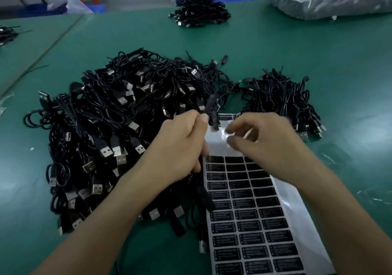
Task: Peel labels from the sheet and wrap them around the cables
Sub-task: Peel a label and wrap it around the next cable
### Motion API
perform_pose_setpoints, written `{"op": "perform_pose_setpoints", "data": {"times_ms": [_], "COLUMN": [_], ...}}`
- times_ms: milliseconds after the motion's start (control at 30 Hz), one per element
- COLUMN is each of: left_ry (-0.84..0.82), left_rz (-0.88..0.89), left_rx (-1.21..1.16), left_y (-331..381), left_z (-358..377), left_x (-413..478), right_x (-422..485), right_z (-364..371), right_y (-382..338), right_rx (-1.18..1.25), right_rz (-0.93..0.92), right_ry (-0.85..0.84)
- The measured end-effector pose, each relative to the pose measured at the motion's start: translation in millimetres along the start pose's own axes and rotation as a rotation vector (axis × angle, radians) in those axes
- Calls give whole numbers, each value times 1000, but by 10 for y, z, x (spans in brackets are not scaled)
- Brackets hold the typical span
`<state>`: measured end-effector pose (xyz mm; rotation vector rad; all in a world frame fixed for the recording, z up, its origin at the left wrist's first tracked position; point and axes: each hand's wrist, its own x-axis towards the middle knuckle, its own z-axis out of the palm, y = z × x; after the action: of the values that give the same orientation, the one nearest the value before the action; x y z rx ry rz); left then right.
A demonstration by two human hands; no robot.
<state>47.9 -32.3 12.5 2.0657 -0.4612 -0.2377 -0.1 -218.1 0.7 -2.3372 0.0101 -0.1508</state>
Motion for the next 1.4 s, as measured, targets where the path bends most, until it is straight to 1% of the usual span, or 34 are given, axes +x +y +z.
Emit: {"op": "perform_pose_setpoints", "data": {"times_ms": [33,67,133,200,233,333,400,467,600,667,733,800,833,900,933,1033,1100,1167,1300,1400], "left_ry": [18,39,81,113,121,112,109,103,84,58,13,2,13,63,94,172,180,173,112,86], "left_rz": [-5,0,19,40,48,57,55,42,1,8,13,12,7,-10,-24,-63,-76,-83,-70,-60], "left_rx": [26,66,210,354,391,400,368,273,-102,-167,-177,-165,-161,-187,-213,-323,-397,-460,-493,-520], "left_y": [5,8,-11,-37,-53,-95,-114,-105,-72,-71,-81,-98,-103,-118,-121,-109,-84,-72,-96,-110], "left_z": [15,30,50,50,49,63,56,32,6,4,3,-1,-4,-13,-20,-26,-26,-36,-60,-66], "left_x": [-5,-7,-4,5,12,29,47,58,70,81,94,109,114,128,133,138,138,137,136,139], "right_x": [18,32,37,42,44,71,81,79,67,67,66,56,46,24,18,4,8,13,6,-3], "right_z": [-32,-52,-49,4,19,-3,-25,-53,-109,-71,0,71,92,104,104,141,194,229,260,294], "right_y": [65,127,171,166,169,177,181,179,147,122,72,26,19,21,23,47,55,46,12,-10], "right_rx": [-106,-207,-316,-302,-291,-210,-98,27,356,491,552,550,497,318,247,117,57,64,190,196], "right_rz": [45,90,119,83,63,40,17,-44,-175,-191,-182,-154,-142,-138,-135,-104,-75,-62,-46,-33], "right_ry": [30,11,-91,-155,-161,-144,-128,-82,44,86,127,165,206,306,328,274,249,241,178,199]}}
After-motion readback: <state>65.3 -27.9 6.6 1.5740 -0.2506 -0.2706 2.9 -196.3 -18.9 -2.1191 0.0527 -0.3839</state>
